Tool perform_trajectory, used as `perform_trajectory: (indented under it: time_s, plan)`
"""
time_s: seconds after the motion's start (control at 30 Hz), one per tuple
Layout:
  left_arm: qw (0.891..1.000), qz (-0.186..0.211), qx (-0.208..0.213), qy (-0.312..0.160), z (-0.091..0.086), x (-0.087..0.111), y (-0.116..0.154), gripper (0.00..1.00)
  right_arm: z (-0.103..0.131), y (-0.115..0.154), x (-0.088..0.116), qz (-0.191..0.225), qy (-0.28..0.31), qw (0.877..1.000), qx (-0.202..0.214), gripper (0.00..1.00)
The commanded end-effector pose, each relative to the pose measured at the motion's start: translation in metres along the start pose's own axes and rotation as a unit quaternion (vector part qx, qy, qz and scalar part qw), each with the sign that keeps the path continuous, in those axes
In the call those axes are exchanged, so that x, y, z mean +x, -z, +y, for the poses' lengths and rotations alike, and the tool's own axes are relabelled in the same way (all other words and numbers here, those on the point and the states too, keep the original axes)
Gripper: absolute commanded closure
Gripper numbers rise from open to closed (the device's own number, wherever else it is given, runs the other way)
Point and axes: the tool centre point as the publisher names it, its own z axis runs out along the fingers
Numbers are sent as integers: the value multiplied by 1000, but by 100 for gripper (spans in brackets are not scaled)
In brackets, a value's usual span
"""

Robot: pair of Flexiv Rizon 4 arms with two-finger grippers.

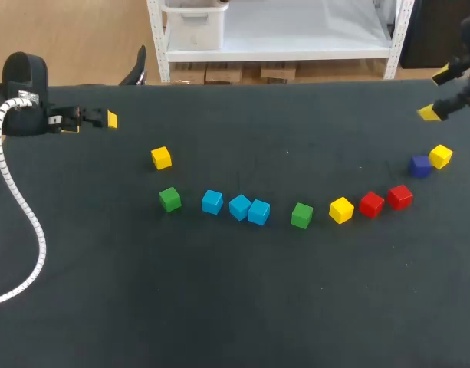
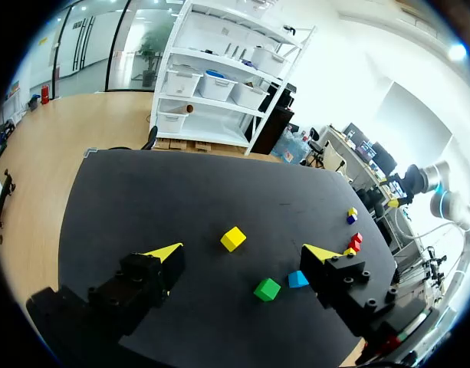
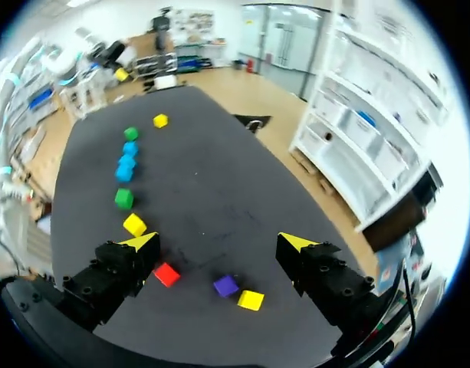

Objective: Place the blue cubes, place green cubes on the blue cubes, place the yellow cubes on the green cubes, then place the red cubes on the yellow cubes, and place purple cube on the red cubes.

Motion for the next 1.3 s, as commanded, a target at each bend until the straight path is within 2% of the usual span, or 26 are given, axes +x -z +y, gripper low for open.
perform_trajectory:
  time_s: [0.03, 0.27, 0.43, 0.5, 0.57, 0.73, 0.87, 1.03, 1.3]
  plan:
    - [1000, 2, -4, 1, -2, -1, 0, 0, -5, 0, 0, 24, 155, 973, -172, 0]
    - [1000, 2, -4, 1, -2, -1, 0, 0, -5, 0, 0, 24, 155, 973, -172, 0]
    - [1000, 2, -4, 1, -2, -1, 0, 0, -24, -6, 15, -25, 171, 968, -180, 0]
    - [1000, 2, -4, 1, -2, -1, 0, 0, -31, -8, 19, -12, 179, 965, -190, 0]
    - [1000, 2, -4, 1, -2, -1, 0, 0, -38, -9, 24, -12, 194, 959, -208, 0]
    - [1000, 2, -4, 1, -2, -1, 0, 0, -50, -7, 31, -29, 265, 932, -245, 0]
    - [1000, 2, -4, 1, -2, -1, 0, 0, -60, -7, 39, -24, 280, 924, -258, 0]
    - [1000, 2, -4, 1, -2, -1, 0, 0, -70, -11, 50, -19, 261, 926, -270, 0]
    - [1000, 2, -4, 1, -2, -1, 0, 0, -76, -15, 64, -41, 233, 933, -273, 0]
